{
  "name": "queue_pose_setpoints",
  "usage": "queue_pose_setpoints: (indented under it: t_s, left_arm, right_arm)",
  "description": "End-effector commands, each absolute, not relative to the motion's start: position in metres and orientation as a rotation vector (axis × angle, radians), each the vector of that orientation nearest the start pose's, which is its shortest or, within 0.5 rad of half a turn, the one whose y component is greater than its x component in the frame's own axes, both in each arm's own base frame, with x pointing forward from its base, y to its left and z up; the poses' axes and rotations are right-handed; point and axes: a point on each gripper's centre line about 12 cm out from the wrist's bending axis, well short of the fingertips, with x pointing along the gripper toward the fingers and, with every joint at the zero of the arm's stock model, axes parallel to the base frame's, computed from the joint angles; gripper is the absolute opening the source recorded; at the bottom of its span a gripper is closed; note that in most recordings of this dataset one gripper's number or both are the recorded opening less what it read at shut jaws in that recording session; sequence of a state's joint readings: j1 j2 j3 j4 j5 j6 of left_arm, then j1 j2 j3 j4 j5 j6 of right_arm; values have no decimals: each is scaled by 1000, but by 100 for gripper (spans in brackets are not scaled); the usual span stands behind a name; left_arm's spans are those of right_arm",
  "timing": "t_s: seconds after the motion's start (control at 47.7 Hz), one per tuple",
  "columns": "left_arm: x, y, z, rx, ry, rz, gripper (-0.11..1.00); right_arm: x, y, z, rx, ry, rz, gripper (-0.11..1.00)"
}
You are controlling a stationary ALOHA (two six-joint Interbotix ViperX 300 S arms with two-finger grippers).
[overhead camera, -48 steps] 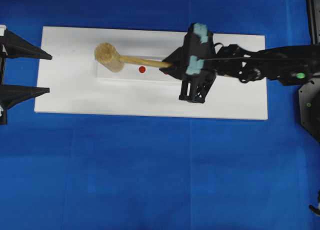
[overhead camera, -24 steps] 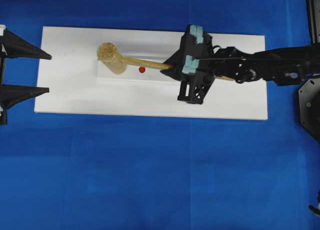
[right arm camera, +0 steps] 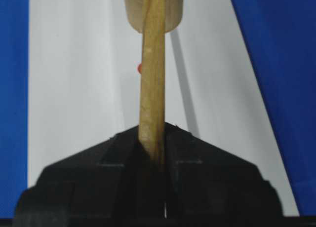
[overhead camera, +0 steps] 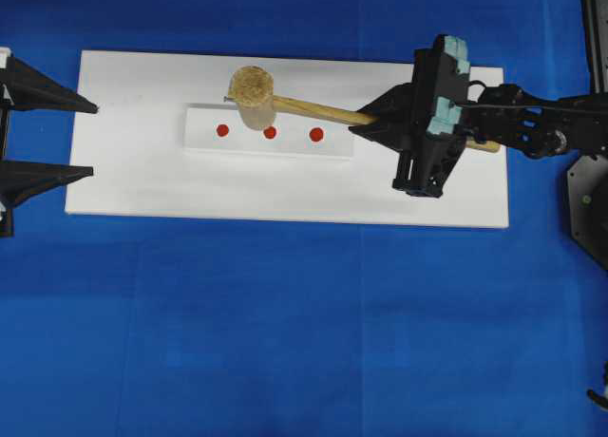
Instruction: Hit the mark with a hammer.
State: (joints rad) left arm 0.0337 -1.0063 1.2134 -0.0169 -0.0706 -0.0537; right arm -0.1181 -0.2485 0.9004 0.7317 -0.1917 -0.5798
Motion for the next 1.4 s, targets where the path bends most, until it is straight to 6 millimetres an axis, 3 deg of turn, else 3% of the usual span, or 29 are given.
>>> queue_pose_setpoints:
  t_s: [0.0,0.23,0.419,0.524,0.754,0.984,1.173,1.382]
  left_arm:
    - [191,7,265,-71,123,41,83]
    - [191,7,265,-74,123,39,83]
    - [191,7,264,-74,123,39,83]
    - [191,7,265,-72,120,39,83]
    - [190,7,265,-80,120,41,83]
    - [190,7,264,-80,123,41,83]
    - [190,7,265,-79,121,41,83]
    - [190,7,265,-79,121,40,83]
  right_arm:
    - [322,-55,209,134,433,-287,1]
    - [322,-55,200,134,459,-289,1]
    - [325,-55,154,182,604,-311,1]
    - [326,-53,140,205,659,-306,1]
    - [323,-54,165,190,580,-304,1]
    - [293,-50,198,185,472,-290,1]
    - [262,-45,208,191,418,-278,1]
    - [249,-44,212,193,392,-273,1]
